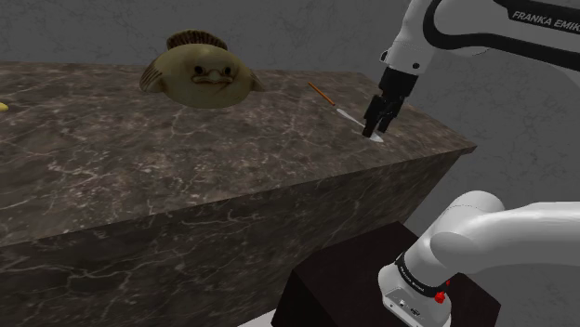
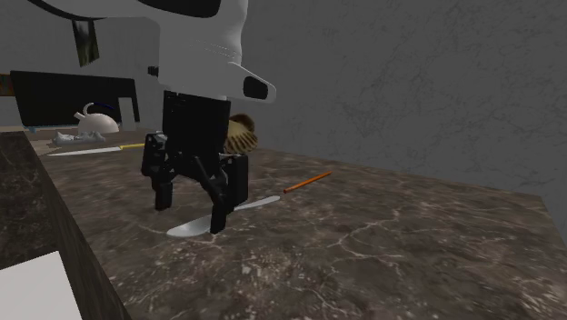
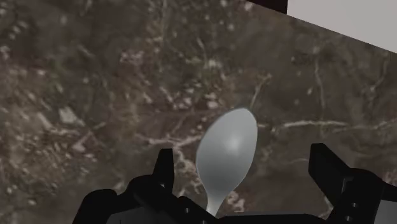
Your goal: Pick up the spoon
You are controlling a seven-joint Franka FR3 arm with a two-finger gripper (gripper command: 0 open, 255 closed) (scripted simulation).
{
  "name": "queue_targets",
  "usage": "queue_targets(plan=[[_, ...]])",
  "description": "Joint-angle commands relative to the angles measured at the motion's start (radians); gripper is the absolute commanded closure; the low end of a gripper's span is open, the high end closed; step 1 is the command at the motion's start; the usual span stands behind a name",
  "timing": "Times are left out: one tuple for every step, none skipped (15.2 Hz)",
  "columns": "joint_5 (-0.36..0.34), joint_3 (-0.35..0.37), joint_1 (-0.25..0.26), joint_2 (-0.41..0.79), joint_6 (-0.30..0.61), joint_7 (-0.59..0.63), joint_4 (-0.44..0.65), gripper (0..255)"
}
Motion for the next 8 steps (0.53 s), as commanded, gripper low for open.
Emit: queue_targets(plan=[[0.0,0.0,0.0,0.0,0.0,0.0,0.0,0],[0.006,0.0,-0.012,0.044,-0.003,0.032,0.041,0],[0.011,0.0,-0.024,0.087,-0.008,0.064,0.084,0],[0.017,0.0,-0.036,0.129,-0.013,0.096,0.126,0],[0.022,-0.002,-0.048,0.171,-0.02,0.128,0.169,0],[0.026,-0.005,-0.059,0.212,-0.028,0.16,0.213,0],[0.031,-0.008,-0.07,0.252,-0.037,0.191,0.257,0],[0.034,-0.011,-0.079,0.284,-0.045,0.217,0.293,0]])
